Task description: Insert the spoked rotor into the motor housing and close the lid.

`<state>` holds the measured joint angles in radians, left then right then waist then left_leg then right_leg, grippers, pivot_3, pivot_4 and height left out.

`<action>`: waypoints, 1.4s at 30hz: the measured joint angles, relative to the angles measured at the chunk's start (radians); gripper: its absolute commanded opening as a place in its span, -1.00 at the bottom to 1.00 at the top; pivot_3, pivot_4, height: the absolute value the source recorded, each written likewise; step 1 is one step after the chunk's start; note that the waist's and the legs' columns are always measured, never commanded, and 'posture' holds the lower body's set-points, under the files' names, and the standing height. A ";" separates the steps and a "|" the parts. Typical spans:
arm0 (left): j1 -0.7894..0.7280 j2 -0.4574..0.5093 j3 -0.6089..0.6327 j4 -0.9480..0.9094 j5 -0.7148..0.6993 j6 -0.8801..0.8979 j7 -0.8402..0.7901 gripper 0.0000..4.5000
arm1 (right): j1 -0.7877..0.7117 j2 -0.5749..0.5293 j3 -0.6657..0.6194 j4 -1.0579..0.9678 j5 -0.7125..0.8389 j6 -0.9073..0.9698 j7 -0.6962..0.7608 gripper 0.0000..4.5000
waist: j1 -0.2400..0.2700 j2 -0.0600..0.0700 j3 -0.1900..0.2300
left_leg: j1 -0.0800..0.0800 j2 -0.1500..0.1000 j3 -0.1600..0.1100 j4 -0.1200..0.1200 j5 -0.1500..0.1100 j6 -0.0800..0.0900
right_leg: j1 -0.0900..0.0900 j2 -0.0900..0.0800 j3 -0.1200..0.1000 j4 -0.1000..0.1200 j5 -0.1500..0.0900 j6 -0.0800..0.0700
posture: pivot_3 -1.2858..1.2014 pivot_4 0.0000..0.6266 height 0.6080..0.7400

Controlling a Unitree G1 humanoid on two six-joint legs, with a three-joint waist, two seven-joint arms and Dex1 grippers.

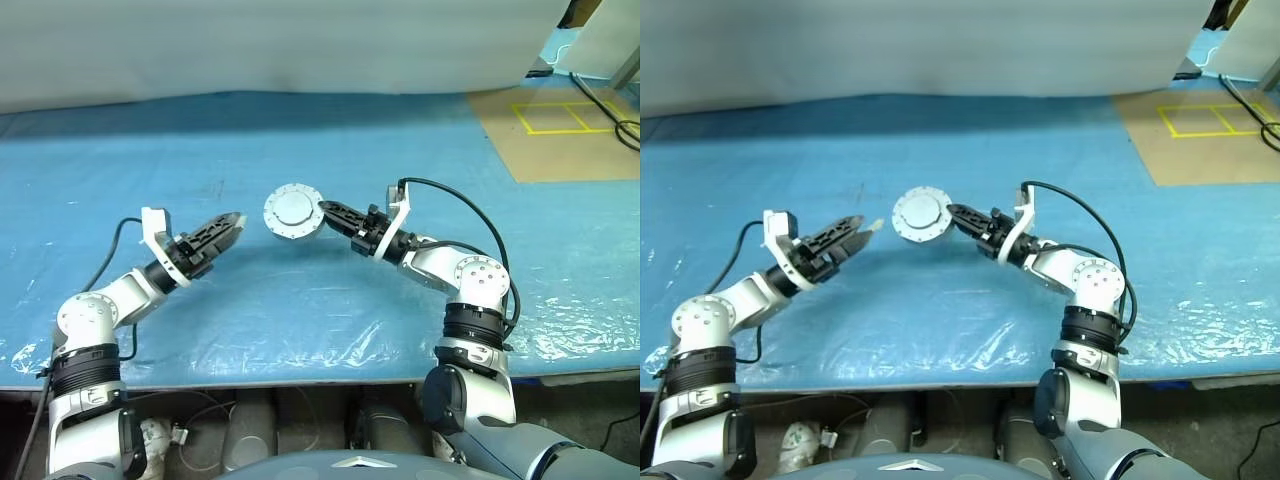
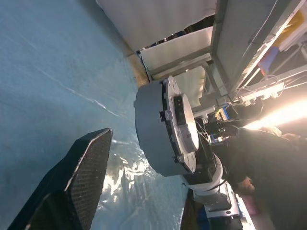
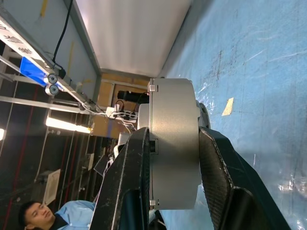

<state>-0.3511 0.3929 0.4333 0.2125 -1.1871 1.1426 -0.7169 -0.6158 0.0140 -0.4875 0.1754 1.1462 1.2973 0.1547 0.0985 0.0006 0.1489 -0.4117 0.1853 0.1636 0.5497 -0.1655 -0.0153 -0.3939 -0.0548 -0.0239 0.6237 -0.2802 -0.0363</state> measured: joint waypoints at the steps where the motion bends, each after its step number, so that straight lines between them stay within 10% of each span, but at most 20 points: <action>1: 0.000 -0.009 -0.013 -0.011 -0.004 0.012 0.001 0.99 | -0.001 0.000 0.001 -0.001 0.009 0.000 -0.008 -0.51 | 0.000 0.000 0.000 | 0.000 0.000 -0.001 0.001 0.000 0.000 | 0.001 0.000 0.000 0.000 0.000 0.000 | 0.03 -0.52 1.00; 27: -0.171 -0.208 -0.099 0.132 0.099 -0.097 0.024 0.99 | 0.002 -0.017 0.066 -0.043 0.151 -0.037 -0.121 -0.51 | 0.000 0.000 0.000 | 0.001 -0.002 -0.010 0.007 0.000 0.000 | 0.008 -0.001 -0.005 0.000 0.001 0.002 | 0.03 -0.52 1.00; 32: -0.184 -0.217 -0.099 0.136 0.121 -0.129 0.024 0.45 | 0.010 -0.020 0.082 -0.043 0.152 -0.058 -0.142 -0.51 | 0.000 0.000 0.000 | 0.001 -0.002 -0.011 0.008 0.000 0.000 | 0.009 -0.001 -0.005 0.000 0.001 0.003 | 0.03 -0.52 1.00; 42: -0.185 -0.246 -0.102 0.145 0.150 -0.192 0.000 0.20 | 0.014 -0.023 0.091 -0.043 0.156 -0.085 -0.149 -0.51 | 0.000 -0.001 0.000 | 0.000 -0.003 -0.011 0.010 0.000 0.000 | 0.009 -0.001 -0.005 0.000 0.002 0.003 | 0.03 -0.52 1.00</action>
<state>-0.5357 0.1468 0.3311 0.3575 -1.0370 0.9505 -0.7171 -0.6017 -0.0092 -0.3966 0.1327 1.3020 1.2123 0.0059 0.0989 0.0000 0.1493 -0.4112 0.1827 0.1522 0.5592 -0.1655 -0.0153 -0.3847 -0.0556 -0.0289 0.6239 -0.2785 -0.0330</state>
